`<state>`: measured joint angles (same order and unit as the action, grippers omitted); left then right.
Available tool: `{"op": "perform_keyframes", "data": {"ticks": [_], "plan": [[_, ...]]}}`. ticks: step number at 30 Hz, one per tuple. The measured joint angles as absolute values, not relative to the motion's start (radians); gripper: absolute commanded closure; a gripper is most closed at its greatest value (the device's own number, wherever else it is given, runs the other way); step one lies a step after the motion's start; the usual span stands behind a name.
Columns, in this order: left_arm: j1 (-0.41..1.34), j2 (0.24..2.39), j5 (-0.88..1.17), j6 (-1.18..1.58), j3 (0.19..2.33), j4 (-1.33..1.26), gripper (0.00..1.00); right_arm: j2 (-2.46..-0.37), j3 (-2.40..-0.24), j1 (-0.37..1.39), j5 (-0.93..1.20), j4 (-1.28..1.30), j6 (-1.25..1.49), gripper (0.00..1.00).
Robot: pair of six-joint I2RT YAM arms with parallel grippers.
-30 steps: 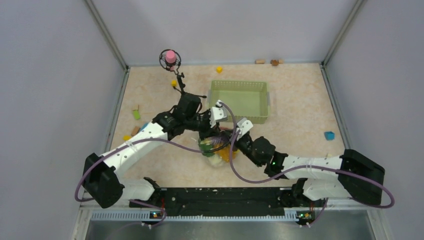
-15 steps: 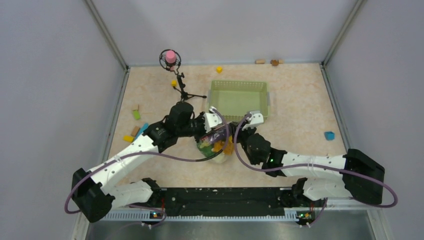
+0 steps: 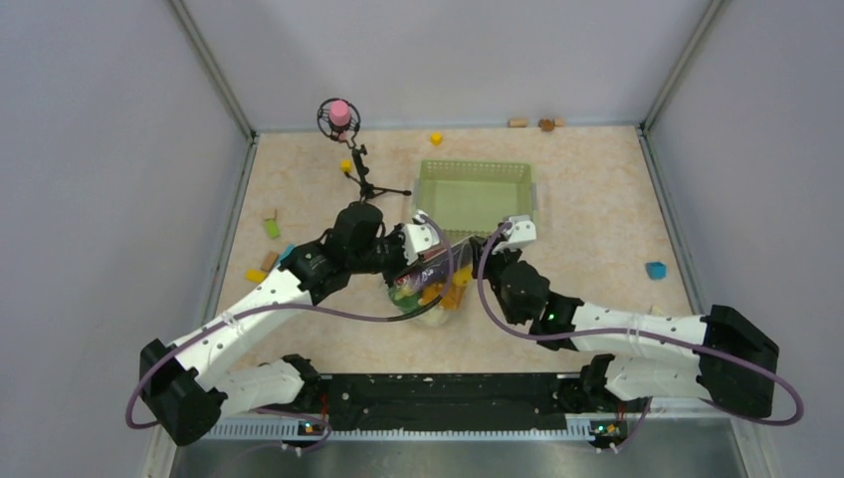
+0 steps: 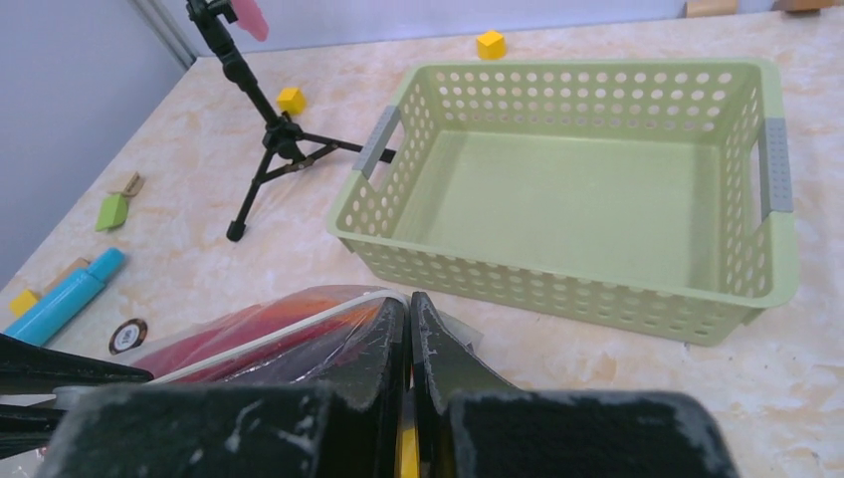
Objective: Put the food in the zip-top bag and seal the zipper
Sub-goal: Adjust the zipper food storage bag at the center of the board.
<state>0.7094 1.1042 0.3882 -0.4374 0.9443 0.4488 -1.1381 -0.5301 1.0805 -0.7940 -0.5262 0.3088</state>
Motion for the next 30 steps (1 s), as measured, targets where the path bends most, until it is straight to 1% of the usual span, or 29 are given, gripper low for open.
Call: {"op": "perform_keyframes", "data": {"ticks": [4, 5, 6, 7, 8, 9, 11, 14, 18, 21, 25, 27, 30], "plan": [[0.709, 1.111, 0.403, -0.39, 0.968, 0.453, 1.0, -1.111, -0.53, 1.069, -0.755, -0.51, 0.268, 1.0], [0.708, 1.116, 0.402, -0.372, 0.972, 0.451, 1.0, -1.104, -0.53, 1.063, -0.738, -0.498, 0.258, 0.95], [0.708, 1.12, 0.399, -0.355, 0.977, 0.451, 1.0, -1.098, -0.532, 1.057, -0.723, -0.484, 0.252, 0.77], [0.707, 1.127, 0.392, -0.325, 0.982, 0.449, 1.0, -1.09, -0.532, 1.051, -0.706, -0.466, 0.243, 0.56], [0.707, 1.136, 0.376, -0.288, 0.99, 0.445, 1.0, -1.082, -0.532, 1.047, -0.698, -0.452, 0.241, 0.3], [0.707, 1.145, 0.36, -0.252, 0.997, 0.443, 1.0, -1.07, -0.532, 1.04, -0.693, -0.436, 0.238, 0.18], [0.707, 1.165, 0.321, -0.172, 1.011, 0.424, 1.0, -1.036, -0.531, 1.031, -0.681, -0.41, 0.237, 0.03], [0.707, 1.197, 0.257, -0.011, 1.021, 0.356, 1.0, -0.933, -0.503, 1.028, -0.647, -0.407, 0.236, 0.01], [0.73, 1.258, 0.146, 0.189, 1.04, 0.284, 1.0, -0.725, -0.39, 1.028, -0.597, -0.428, 0.245, 0.01], [0.815, 1.33, -0.054, 0.287, 1.087, 0.268, 1.0, -0.587, -0.326, 1.027, -0.551, -0.398, 0.266, 0.01], [0.973, 1.411, -0.327, 0.369, 1.167, 0.272, 1.0, -0.446, -0.308, 1.027, -0.479, -0.305, 0.307, 0.01], [1.032, 1.457, -0.435, 0.425, 1.229, 0.293, 1.0, -0.397, -0.308, 1.026, -0.434, -0.271, 0.321, 0.01], [1.073, 1.546, -0.603, 0.524, 1.365, 0.361, 1.0, -0.384, -0.308, 1.026, -0.378, -0.228, 0.337, 0.01]]}}
